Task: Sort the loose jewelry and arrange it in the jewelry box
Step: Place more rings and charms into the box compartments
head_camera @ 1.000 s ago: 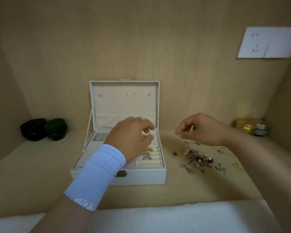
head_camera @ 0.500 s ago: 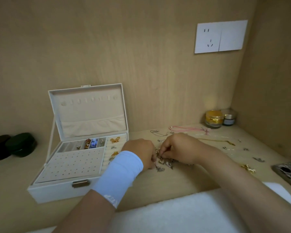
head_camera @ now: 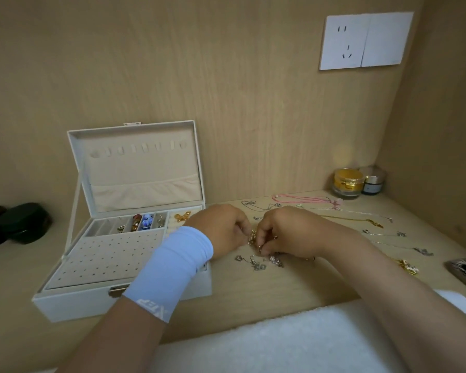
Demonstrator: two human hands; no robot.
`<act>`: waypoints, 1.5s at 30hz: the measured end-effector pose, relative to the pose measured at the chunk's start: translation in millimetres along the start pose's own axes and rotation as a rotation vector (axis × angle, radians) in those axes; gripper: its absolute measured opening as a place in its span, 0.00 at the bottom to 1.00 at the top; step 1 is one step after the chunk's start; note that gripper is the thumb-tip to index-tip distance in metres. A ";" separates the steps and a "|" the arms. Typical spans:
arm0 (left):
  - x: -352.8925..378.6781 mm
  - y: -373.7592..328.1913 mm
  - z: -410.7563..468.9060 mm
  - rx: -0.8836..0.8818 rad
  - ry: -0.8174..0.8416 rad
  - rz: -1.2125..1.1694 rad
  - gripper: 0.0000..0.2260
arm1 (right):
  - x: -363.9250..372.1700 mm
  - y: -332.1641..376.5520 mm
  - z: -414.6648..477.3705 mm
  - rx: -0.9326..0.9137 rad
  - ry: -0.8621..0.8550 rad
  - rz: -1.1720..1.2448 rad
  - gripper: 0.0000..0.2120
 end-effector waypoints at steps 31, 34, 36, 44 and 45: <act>-34.1 34.2 4.3 -0.063 -0.048 -0.565 0.10 | 10.6 44.0 17.2 0.016 0.094 -0.035 0.08; -34.7 35.4 5.1 -0.055 -0.063 -0.541 0.11 | 9.4 44.9 22.3 0.012 0.108 -0.068 0.06; -35.1 36.9 6.1 -0.054 -0.070 -0.540 0.12 | 9.8 45.2 26.3 0.013 0.143 -0.060 0.05; -48.2 46.1 4.0 -0.017 -0.153 -0.569 0.09 | -13.2 42.4 25.5 0.019 -0.032 0.421 0.02; -53.4 48.6 1.8 -0.008 -0.177 -0.575 0.08 | -18.7 42.9 25.1 0.034 -0.072 0.513 0.01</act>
Point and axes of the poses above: each hand's wrist, its own z-axis towards the middle knuckle, its own x-axis out of the palm, y = z × x, the point moved 4 cm from there along z, towards the middle knuckle, and after that the axes turned 9 degrees about -x, right-handed, at the moved point
